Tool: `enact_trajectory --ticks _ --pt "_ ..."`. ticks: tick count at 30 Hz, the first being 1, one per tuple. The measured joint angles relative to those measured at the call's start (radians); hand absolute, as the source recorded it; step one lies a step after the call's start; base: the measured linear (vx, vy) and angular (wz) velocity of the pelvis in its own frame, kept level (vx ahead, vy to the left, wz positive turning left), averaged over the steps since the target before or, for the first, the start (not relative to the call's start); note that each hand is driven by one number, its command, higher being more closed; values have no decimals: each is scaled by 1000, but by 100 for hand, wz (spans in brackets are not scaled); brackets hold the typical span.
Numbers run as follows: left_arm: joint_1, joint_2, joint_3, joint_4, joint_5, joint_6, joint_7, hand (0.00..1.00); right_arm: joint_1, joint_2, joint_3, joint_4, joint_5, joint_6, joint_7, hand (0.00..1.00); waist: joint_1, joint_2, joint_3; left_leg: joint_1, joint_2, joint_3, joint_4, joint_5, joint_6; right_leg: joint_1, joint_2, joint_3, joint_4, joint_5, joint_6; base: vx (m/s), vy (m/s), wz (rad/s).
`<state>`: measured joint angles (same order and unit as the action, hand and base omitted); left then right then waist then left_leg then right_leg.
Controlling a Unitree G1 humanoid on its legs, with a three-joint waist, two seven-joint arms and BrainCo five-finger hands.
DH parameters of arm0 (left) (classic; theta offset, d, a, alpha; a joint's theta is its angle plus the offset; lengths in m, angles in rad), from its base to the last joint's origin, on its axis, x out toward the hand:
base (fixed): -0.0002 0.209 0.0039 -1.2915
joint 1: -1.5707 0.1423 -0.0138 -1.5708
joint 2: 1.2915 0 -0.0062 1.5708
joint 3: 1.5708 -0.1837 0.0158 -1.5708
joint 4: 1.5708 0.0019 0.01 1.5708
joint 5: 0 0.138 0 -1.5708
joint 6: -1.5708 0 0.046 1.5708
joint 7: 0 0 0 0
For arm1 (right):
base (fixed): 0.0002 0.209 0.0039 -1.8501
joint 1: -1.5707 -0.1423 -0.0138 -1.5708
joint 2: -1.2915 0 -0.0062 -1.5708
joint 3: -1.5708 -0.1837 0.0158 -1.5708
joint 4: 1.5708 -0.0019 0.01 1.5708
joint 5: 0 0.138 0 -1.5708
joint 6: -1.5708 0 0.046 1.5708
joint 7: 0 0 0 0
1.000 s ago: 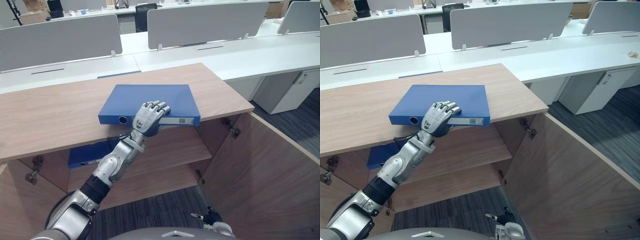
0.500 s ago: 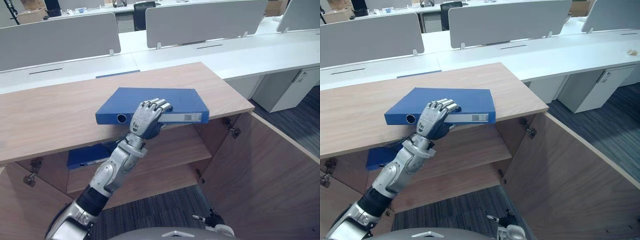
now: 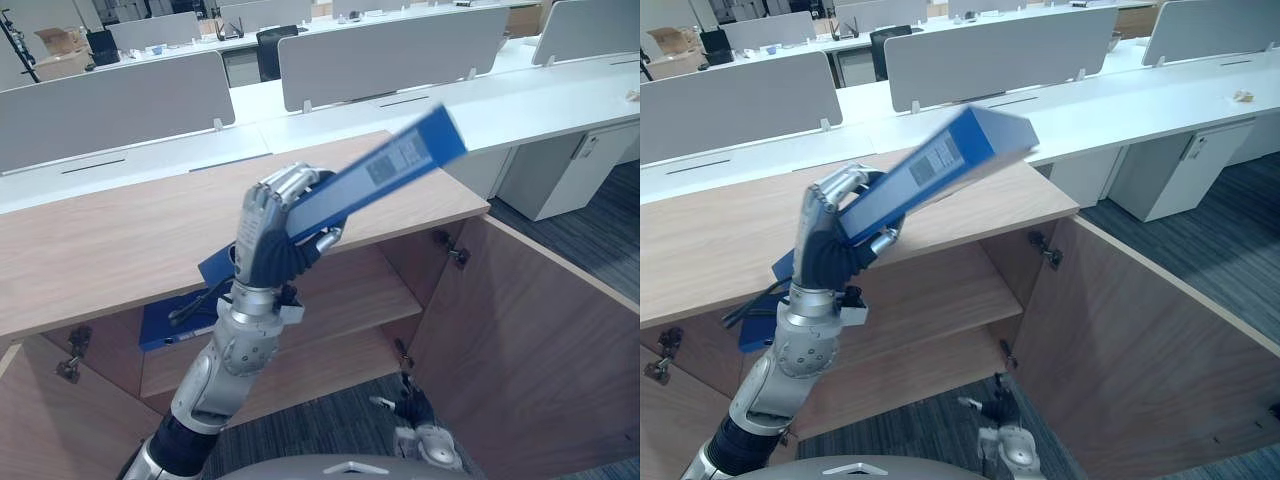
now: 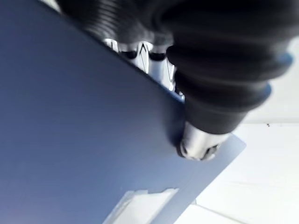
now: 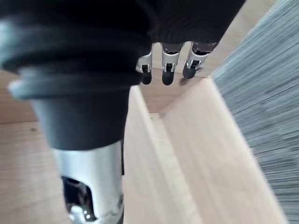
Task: Walk over to the cabinet, pick up the folder, carry it to the office cabinet, place the folder inside the office cabinet, then close the office cabinet door
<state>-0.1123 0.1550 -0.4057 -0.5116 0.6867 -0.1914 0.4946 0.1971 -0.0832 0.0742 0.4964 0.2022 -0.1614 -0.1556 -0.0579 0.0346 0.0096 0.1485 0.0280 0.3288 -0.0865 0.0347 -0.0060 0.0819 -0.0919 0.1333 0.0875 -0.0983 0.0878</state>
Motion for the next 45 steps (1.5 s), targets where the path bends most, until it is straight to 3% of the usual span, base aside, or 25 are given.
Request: enact_trajectory --ticks 8,18,23,33,38,45 --pt "16 -4 39 -122 -58 -15 29 100 54 81 1 -430 87 -122 -6 0 -3 -23 4 -7 -1 9 0 0 0 -17 4 19 1 12 10 -17 -15 -6" --pt "94 -30 160 -227 -295 -68 63 100 107 114 -3 -813 66 -190 -56 0 -9 -36 12 -7 -1 39 7 -8 7 -33 7 50 -5 19 10 10 -17 -10" --pt "130 -42 194 -227 -333 -69 65 100 66 108 -13 -924 43 -220 -77 0 -8 -36 13 -6 -3 59 7 -13 9 -43 9 72 -4 23 13 -16 -19 -13" --pt "131 -37 184 -166 -432 -115 -28 100 -135 -10 -16 -959 28 -237 -75 0 0 -37 13 -11 -9 53 6 -11 13 -43 2 71 -10 28 20 -25 -21 0" --pt "131 -35 158 -113 -521 -126 -90 100 -200 -82 3 -940 106 -239 -13 0 0 -37 13 -30 -15 30 6 -4 23 -44 -8 47 -22 33 23 -16 -19 14" --pt "131 1 119 -81 -629 -144 -176 100 -275 -174 70 -803 240 -223 116 0 23 -39 11 -35 -16 18 0 3 29 -42 -9 36 -16 34 23 -22 -22 5"
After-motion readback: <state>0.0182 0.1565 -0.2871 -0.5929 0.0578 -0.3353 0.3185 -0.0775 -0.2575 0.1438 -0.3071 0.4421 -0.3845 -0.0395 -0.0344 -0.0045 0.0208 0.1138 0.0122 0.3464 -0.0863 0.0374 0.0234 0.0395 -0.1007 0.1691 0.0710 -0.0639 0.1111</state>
